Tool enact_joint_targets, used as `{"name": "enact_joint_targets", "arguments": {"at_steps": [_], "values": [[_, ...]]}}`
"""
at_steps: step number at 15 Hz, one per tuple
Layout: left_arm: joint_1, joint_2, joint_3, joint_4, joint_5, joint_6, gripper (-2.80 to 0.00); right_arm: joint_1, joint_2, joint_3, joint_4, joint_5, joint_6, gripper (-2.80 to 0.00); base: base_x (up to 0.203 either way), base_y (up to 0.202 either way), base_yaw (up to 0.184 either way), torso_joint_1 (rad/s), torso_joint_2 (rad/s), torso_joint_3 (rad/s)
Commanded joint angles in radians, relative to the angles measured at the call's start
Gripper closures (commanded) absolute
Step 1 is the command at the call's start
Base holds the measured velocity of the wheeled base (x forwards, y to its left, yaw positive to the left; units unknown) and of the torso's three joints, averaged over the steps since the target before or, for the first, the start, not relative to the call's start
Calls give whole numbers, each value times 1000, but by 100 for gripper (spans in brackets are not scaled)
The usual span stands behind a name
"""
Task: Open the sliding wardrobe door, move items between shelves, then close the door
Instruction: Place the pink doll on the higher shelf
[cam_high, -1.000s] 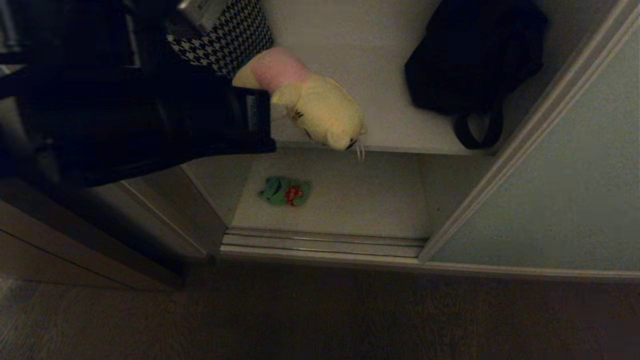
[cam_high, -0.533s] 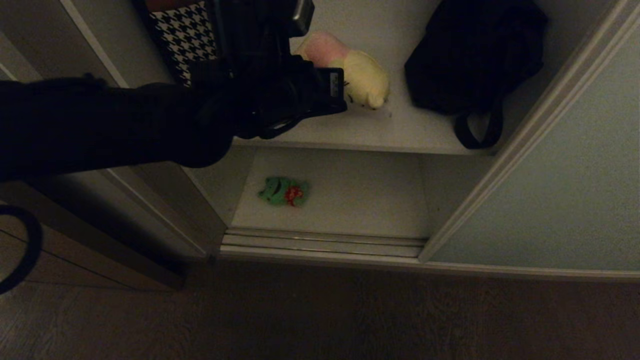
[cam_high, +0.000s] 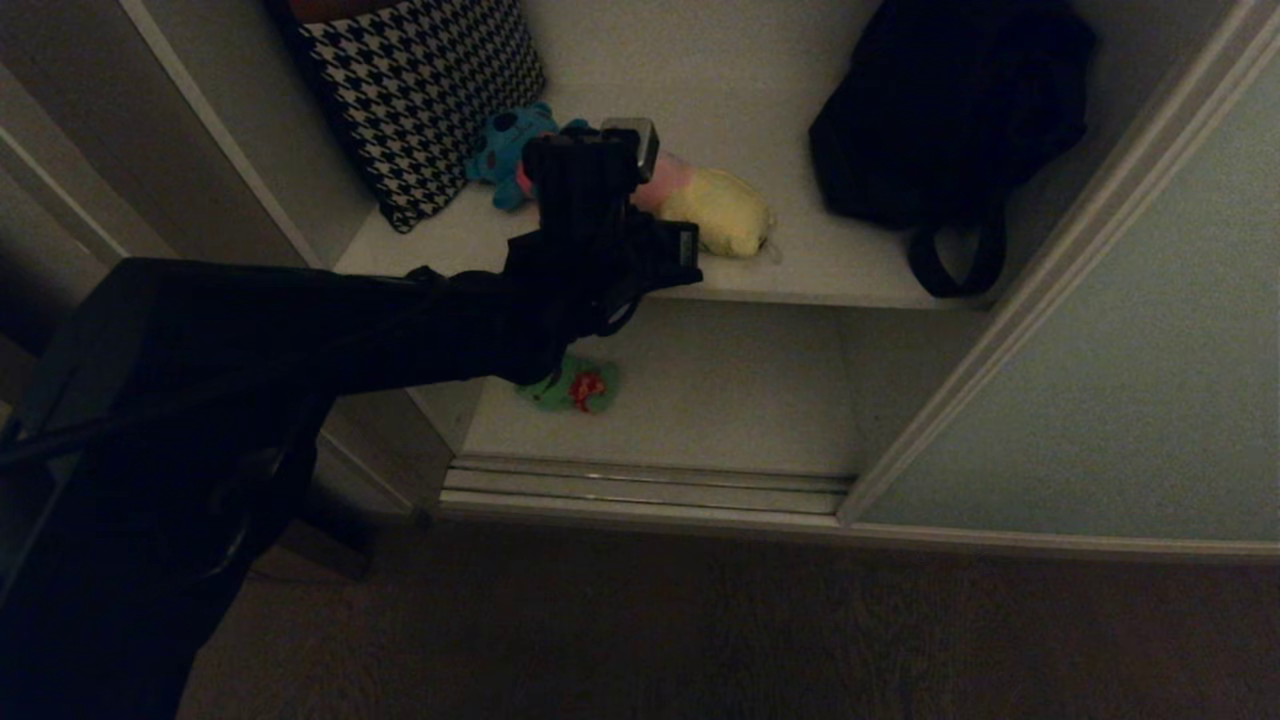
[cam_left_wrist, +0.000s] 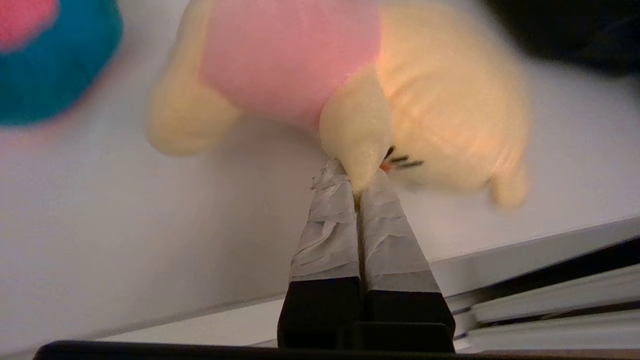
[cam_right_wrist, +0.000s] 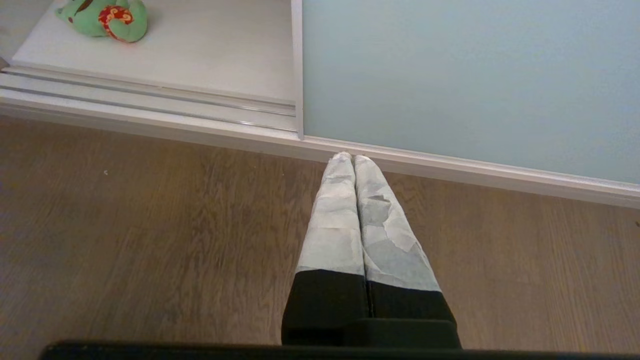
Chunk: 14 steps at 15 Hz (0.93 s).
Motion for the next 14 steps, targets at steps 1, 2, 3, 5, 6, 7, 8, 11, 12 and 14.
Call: {"name": "enact_joint_targets", "arguments": {"at_steps": [1, 2, 3, 5, 6, 7, 8, 11, 12, 14], "values": [[15, 28, -1, -46, 7, -1, 0, -1, 0, 0, -1, 0, 0, 0, 0, 0, 0, 0, 0, 0], [19, 28, -1, -92, 12, -1, 0, 1, 0, 0, 1, 0, 0, 0, 0, 0, 0, 0, 0, 0], [25, 28, -1, -132, 17, 0, 0, 1, 0, 0, -1, 0, 0, 0, 0, 0, 0, 0, 0, 0], [30, 32, -1, -143, 18, 9, 0, 1, 0, 0, 0, 0, 0, 0, 0, 0, 0, 0, 0, 0], [33, 32, -1, -143, 18, 8, 0, 1, -1, 0, 0, 0, 0, 0, 0, 0, 0, 0, 0, 0], [35, 34, -1, -145, 19, 6, 0, 1, 0, 0, 0, 0, 0, 0, 0, 0, 0, 0, 0, 0], [35, 31, -1, -146, 18, 0, -280, 1, -2, 0, 1, 0, 0, 0, 0, 0, 0, 0, 0, 0], [35, 20, -1, -140, 15, -10, -280, 0, 0, 0, 1, 0, 0, 0, 0, 0, 0, 0, 0, 0], [35, 14, -1, -141, 17, -10, -280, 1, 0, 0, 1, 0, 0, 0, 0, 0, 0, 0, 0, 0], [40, -23, -1, -129, 17, -14, -280, 0, 0, 0, 0, 0, 0, 0, 0, 0, 0, 0, 0, 0]]}}
